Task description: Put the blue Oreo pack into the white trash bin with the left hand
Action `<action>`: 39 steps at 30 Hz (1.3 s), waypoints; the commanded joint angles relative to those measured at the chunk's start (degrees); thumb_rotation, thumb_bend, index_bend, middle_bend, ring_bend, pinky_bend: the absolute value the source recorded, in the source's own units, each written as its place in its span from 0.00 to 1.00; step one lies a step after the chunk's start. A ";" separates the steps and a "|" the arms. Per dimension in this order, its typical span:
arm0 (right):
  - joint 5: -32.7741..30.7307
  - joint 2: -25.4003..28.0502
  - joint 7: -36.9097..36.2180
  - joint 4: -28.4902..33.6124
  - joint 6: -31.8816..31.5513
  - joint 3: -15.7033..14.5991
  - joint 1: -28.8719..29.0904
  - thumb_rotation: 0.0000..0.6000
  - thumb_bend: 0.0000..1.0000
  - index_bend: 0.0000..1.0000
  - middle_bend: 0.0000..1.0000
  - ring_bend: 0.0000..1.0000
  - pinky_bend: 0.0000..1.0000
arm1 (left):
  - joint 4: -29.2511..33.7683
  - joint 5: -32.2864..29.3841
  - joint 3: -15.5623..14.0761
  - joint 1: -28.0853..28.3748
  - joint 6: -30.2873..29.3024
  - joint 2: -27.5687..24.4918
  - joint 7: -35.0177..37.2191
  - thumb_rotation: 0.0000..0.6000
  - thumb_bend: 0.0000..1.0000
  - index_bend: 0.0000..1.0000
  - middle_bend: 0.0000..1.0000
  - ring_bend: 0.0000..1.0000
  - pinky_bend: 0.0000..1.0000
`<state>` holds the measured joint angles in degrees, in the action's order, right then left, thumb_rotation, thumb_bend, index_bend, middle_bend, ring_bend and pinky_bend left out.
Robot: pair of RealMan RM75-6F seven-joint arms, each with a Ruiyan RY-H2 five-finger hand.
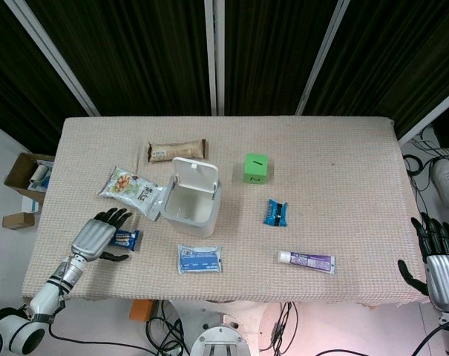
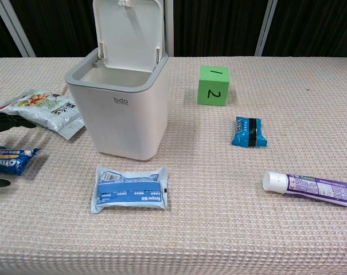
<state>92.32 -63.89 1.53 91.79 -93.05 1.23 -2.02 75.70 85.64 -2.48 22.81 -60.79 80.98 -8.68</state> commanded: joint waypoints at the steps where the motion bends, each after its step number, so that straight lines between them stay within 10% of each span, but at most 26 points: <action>1: -0.09 -0.05 -0.13 -0.12 0.01 0.00 -0.05 1.00 0.26 0.00 0.00 0.00 0.00 | -0.09 -0.10 -0.04 0.05 0.05 -0.05 0.00 0.57 0.08 0.08 0.07 0.07 0.22; 7: -0.19 -0.22 -0.57 -0.46 -0.37 0.13 -0.24 1.00 0.26 0.00 0.00 0.00 0.00 | 0.00 -0.12 -0.20 0.04 -0.17 -0.02 -0.05 0.60 0.09 0.08 0.07 0.07 0.22; 14: -0.15 -0.65 -1.14 -1.15 -0.88 0.38 -0.35 1.00 0.26 0.00 0.00 0.00 0.00 | 0.40 -0.03 -0.41 0.31 0.07 -0.14 0.31 0.99 0.11 0.16 0.16 0.08 0.24; 39: -0.84 -0.65 -0.97 -0.93 0.17 0.46 -0.13 1.00 0.26 0.00 0.00 0.00 0.00 | -1.51 3.89 -0.12 -0.81 -7.53 0.80 1.86 1.00 0.39 0.67 0.59 0.49 0.59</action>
<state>91.46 -64.57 0.58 90.84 -92.86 1.68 -2.15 73.49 89.44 -2.92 22.20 -67.57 82.47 -6.68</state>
